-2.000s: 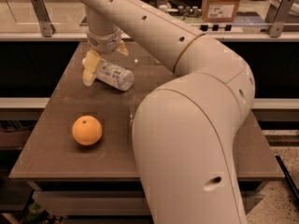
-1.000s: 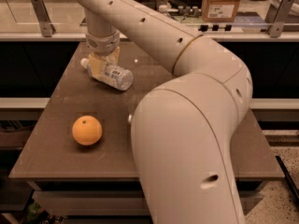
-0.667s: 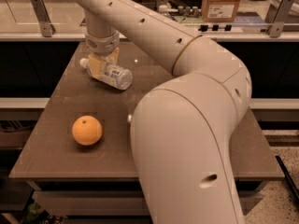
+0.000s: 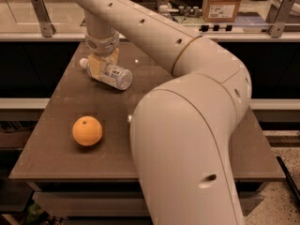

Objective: Place blue plastic bottle upright

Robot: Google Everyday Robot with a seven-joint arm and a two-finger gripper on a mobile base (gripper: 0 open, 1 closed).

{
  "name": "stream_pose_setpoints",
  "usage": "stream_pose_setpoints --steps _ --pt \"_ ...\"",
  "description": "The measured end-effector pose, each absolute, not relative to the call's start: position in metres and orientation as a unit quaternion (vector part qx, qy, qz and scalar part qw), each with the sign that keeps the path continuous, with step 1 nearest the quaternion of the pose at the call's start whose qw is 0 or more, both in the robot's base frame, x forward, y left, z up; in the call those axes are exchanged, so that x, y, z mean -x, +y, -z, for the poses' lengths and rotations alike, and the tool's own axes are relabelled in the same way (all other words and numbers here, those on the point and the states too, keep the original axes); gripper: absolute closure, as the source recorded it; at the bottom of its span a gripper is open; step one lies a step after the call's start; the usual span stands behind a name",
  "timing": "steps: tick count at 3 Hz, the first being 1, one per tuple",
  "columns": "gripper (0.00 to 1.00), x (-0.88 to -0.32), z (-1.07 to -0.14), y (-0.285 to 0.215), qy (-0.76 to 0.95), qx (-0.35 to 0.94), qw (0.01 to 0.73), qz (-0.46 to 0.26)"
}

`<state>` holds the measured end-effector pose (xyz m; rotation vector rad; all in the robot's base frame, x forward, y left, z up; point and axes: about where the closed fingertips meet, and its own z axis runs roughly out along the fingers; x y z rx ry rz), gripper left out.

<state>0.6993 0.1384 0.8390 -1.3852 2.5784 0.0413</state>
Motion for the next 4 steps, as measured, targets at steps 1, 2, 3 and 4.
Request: stream_pose_setpoints --steps 1,2,3,4 --pt "1.00 -0.695 -0.852 0.123 0.882 0.457 0.117 -0.012" --pt "1.00 -0.689 -0.866 0.102 0.888 0.439 0.133 -0.010" --pt "1.00 -0.688 -0.882 0.085 0.889 0.427 0.163 -0.013" --pt "1.00 -0.695 -0.901 0.075 0.880 0.426 0.212 -0.019"
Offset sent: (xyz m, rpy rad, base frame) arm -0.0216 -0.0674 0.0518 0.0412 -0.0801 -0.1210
